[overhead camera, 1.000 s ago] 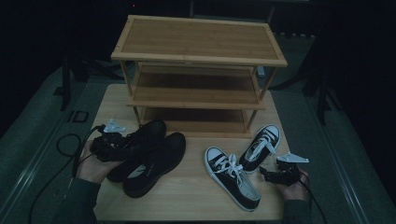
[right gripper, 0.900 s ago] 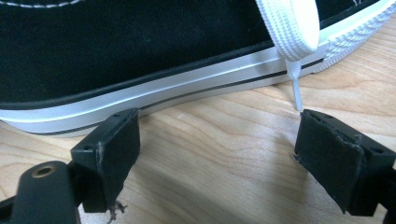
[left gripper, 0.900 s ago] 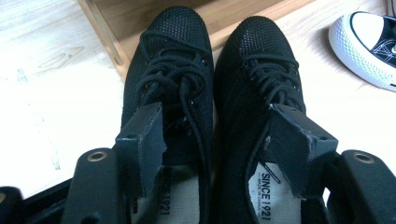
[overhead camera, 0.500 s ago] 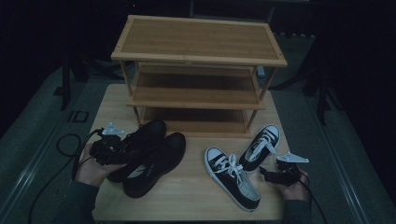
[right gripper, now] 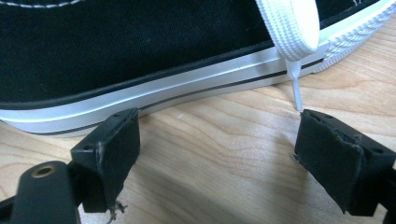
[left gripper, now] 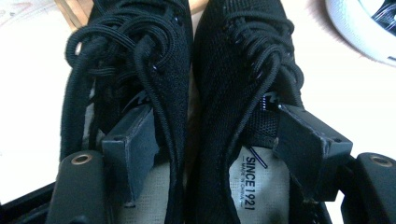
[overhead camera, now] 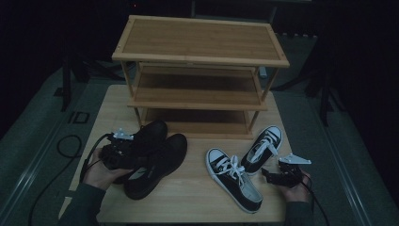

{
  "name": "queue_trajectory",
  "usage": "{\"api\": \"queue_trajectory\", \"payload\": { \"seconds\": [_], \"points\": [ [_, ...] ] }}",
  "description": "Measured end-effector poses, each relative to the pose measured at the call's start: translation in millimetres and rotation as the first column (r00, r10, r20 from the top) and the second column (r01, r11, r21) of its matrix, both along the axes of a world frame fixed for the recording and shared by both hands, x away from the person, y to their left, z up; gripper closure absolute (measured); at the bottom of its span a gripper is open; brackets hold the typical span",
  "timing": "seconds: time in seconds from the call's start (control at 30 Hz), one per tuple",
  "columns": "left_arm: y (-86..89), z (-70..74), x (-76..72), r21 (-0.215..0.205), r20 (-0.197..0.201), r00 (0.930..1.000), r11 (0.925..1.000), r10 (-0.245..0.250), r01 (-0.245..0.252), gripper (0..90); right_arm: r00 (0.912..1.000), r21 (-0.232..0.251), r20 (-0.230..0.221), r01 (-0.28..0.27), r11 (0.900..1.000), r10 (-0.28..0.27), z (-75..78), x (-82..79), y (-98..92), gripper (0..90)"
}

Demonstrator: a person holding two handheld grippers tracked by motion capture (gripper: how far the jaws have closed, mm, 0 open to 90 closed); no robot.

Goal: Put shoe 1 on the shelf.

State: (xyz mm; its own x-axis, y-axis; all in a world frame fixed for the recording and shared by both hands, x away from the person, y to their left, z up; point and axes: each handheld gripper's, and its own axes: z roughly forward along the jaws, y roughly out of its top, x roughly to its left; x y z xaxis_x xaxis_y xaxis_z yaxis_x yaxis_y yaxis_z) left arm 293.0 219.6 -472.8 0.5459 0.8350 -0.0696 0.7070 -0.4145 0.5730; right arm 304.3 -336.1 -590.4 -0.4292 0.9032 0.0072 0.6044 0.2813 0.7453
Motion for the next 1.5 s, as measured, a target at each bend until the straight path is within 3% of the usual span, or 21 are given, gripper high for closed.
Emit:
{"api": "queue_trajectory", "payload": {
  "seconds": [0.1,0.33,0.57,0.63,0.73,1.03,1.5],
  "points": [
    [-4.9,-3.2,3.0,0.021,-0.009,1.0,0.9998,0.002,-0.001,32.7,1.0,0.0,0.0,0.0,1.0,0.0,0.0,0.0,0.0,13.9],
    [-12.2,-7.6,9.5,0.082,-0.014,0.9997,0.9965,0.019,-0.017,50.4,1.0,0.0,0.0,0.0,1.0,0.0,0.0,0.0,0.0,13.9],
    [-22.5,-16.1,19.1,0.135,-0.036,0.9991,0.9907,0.023,-0.018,55.8,1.0,0.0,0.0,0.0,1.0,0.0,0.0,0.0,0.0,13.8],
    [-24.2,-17.0,20.2,0.141,-0.033,0.9993,0.9899,0.016,-0.011,62.9,1.0,0.0,0.0,0.0,1.0,0.0,0.0,0.0,0.0,13.9],
    [-23.7,-16.7,18.9,0.146,-0.02,0.9996,0.9892,0.021,-0.018,82.8,1.0,0.0,0.0,0.0,1.0,0.0,0.0,0.0,0.0,13.9],
    [-19.3,-14.6,18.7,0.095,-0.017,0.9992,0.995,0.035,-0.033,84.8,1.0,0.0,0.0,0.0,1.0,0.0,0.0,0.0,0.0,13.9],
    [-26.3,-6.8,22.0,0.08,-0.008,0.9996,0.9965,0.025,-0.025,84.8,1.0,0.0,0.0,0.0,1.0,0.0,0.0,0.1,0.0,13.9]
  ]
}}
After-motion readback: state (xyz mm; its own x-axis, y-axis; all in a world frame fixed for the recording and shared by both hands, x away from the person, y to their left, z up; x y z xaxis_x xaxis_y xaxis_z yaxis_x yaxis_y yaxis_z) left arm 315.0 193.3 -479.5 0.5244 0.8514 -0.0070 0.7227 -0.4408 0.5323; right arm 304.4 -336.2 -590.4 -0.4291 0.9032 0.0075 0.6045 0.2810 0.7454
